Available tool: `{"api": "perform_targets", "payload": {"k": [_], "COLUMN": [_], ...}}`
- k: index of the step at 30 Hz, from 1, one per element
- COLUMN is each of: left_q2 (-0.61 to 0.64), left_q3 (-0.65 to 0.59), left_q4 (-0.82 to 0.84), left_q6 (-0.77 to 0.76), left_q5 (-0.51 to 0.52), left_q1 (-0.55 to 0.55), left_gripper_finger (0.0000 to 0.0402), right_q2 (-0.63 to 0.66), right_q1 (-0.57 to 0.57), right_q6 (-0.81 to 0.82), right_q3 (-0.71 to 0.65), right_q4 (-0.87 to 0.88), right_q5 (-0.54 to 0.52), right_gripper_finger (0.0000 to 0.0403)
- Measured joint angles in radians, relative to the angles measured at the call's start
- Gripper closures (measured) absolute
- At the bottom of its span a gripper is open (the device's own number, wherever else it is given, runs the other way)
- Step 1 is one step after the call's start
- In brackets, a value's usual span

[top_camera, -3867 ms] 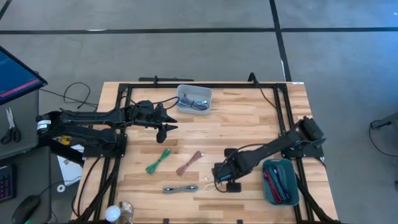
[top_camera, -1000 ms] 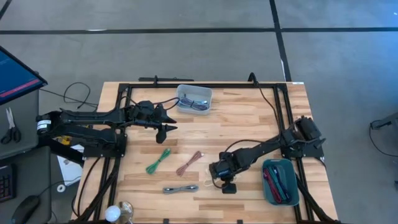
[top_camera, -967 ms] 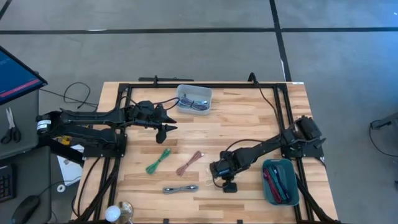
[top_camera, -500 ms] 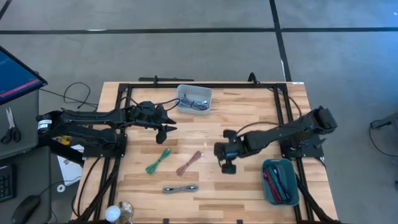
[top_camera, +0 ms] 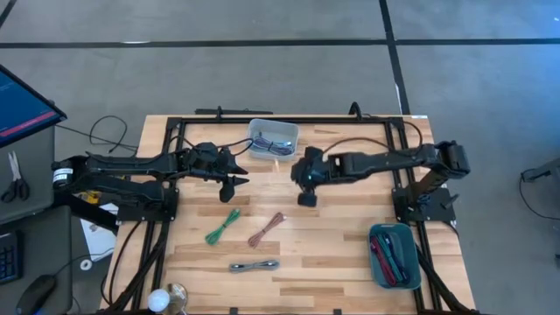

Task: Pick & Place USB Port
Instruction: Put the white charger cable into the gray bin

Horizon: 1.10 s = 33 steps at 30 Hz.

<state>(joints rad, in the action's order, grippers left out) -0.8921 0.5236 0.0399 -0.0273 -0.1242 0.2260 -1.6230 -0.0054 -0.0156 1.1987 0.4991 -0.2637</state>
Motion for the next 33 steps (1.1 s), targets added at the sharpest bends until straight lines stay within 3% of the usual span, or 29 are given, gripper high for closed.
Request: {"api": "perform_targets", "payload": {"k": [9,18,23,33], "left_q2": [0.000,0.000,0.000,0.000], "left_q3": [0.000,0.000,0.000,0.000], "left_q4": [-0.003,-0.003,-0.003,-0.003], "left_q6": [0.000,0.009,0.027,0.027], "left_q5": [0.000,0.002,0.036,0.073], "left_q1": [0.000,0.000,0.000,0.003], "left_gripper_finger": [0.0266,0.0266,0.0266,0.0266], "right_q2": [-0.027,-0.073,-0.160,-0.376], "right_q1": [-0.117,-0.245,-0.293,-0.326], "right_q6": [-0.143,-0.171,-0.162,-0.167], "right_q3": [0.089,0.117,0.126,0.279], "right_q4": [-0.150,-0.276,-0.354,-0.369], "right_q5": [0.004,0.034,0.103,0.101], "right_gripper_finger": [0.0403,0.0403,0.0403,0.0403]}}
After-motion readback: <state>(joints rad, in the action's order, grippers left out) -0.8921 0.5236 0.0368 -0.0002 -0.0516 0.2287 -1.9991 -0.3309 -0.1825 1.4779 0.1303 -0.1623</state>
